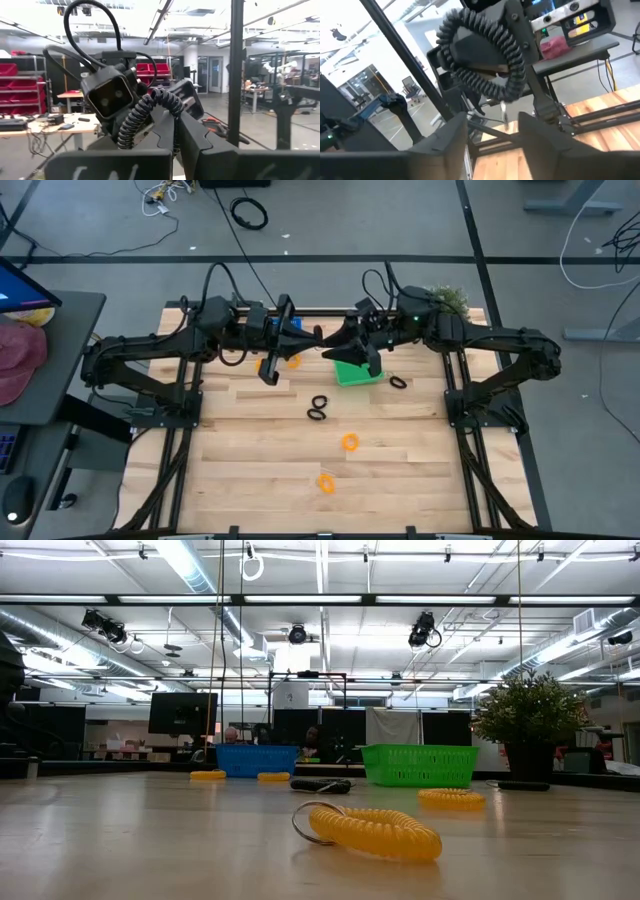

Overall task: Sort spring keychains
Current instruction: Put the black spring keychain into the green bin

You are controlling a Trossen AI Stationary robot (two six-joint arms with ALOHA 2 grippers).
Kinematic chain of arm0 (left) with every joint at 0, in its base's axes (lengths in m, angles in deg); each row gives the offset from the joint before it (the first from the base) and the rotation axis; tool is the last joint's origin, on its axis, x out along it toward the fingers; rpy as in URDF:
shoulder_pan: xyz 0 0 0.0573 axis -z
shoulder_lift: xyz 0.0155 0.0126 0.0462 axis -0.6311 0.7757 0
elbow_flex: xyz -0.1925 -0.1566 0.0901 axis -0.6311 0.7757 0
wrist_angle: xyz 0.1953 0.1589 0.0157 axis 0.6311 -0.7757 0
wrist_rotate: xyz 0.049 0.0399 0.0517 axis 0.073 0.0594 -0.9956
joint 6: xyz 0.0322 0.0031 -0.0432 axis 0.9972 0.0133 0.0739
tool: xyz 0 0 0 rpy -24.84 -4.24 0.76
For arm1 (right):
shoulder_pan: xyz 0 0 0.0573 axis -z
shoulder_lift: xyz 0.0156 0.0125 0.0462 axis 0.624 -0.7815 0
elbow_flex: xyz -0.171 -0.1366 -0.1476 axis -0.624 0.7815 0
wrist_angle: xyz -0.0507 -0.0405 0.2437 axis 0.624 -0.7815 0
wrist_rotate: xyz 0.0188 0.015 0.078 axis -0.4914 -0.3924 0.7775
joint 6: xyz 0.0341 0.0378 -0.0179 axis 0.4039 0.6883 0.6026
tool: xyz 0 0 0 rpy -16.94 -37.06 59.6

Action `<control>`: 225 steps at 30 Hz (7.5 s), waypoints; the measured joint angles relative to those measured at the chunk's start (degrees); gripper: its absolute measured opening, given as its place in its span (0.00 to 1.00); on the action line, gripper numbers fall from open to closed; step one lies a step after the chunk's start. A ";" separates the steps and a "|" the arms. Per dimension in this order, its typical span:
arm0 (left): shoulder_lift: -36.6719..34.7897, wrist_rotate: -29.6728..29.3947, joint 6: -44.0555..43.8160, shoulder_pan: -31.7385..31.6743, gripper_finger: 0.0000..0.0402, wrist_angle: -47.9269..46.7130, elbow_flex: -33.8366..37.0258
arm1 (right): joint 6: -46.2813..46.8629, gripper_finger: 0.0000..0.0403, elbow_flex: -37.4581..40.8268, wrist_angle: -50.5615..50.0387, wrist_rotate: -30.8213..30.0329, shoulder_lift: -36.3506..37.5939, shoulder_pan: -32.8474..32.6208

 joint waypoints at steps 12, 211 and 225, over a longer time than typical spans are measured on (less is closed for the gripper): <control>-0.01 -0.71 1.17 0.00 0.08 -1.26 -0.03 | -1.53 0.01 0.00 -0.39 0.03 -0.01 0.02; -11.10 -25.90 -3.86 -0.02 0.31 -50.23 -0.02 | 26.42 0.34 55.00 -30.45 -21.99 7.09 18.10; -11.10 -26.19 -3.48 -0.02 0.31 -50.11 -0.02 | 26.91 0.03 54.24 -33.06 -20.75 7.25 18.12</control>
